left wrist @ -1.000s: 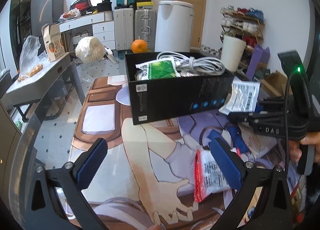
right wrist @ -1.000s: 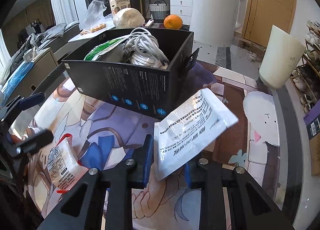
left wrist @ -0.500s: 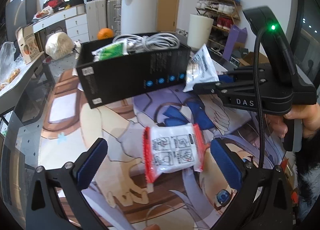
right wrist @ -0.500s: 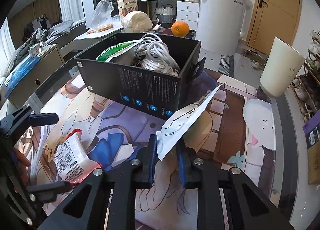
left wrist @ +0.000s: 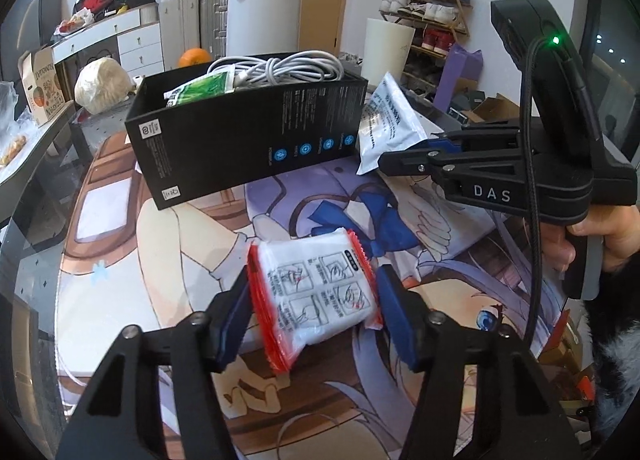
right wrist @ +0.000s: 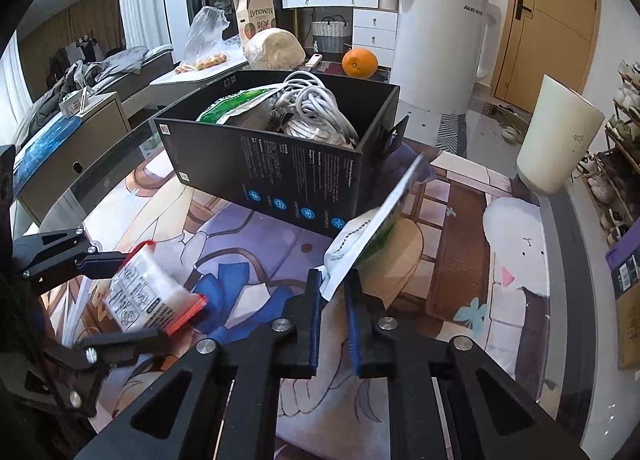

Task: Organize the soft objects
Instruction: 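Lift the white sachet with the right gripper while the left gripper grasps the red-edged packet, then carry both packets over the black box and lower them inside, then open both grippers and withdraw them from the black box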

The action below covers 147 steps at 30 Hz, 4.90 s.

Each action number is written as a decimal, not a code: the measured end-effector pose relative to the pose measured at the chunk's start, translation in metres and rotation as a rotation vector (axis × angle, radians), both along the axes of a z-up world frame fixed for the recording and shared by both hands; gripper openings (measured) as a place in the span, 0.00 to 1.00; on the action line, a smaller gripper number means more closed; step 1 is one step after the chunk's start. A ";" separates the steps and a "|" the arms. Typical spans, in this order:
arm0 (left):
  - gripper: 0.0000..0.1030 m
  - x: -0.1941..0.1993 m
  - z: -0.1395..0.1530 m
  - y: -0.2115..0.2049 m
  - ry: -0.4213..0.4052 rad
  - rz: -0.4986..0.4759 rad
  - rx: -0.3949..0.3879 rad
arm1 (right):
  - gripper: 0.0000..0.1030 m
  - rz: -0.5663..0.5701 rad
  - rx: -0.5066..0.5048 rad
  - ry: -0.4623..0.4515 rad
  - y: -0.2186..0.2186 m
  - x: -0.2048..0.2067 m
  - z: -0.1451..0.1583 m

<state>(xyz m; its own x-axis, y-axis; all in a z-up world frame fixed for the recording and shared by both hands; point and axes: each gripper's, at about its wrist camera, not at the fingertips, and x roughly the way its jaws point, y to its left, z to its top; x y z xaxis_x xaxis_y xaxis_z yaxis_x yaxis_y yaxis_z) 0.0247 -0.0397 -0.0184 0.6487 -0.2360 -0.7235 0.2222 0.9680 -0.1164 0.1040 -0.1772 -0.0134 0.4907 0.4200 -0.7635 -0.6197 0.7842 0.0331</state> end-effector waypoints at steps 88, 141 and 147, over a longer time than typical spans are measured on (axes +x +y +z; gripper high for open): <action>0.50 0.025 0.074 0.051 -0.207 0.141 -0.044 | 0.33 -0.073 0.174 -0.107 -0.018 0.014 0.082; 0.50 0.116 0.049 0.069 -0.161 0.146 -0.027 | 0.42 0.151 0.028 0.013 0.087 0.096 0.040; 0.51 0.115 0.050 0.072 -0.161 0.145 -0.034 | 0.60 0.149 0.037 -0.035 0.067 0.089 0.056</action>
<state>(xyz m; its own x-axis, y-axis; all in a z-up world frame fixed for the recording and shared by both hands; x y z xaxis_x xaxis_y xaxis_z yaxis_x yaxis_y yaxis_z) 0.1396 0.0321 0.0319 0.7842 -0.1539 -0.6011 0.0990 0.9874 -0.1236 0.1926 -0.1100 0.0429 0.4466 0.5178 -0.7296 -0.7302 0.6822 0.0373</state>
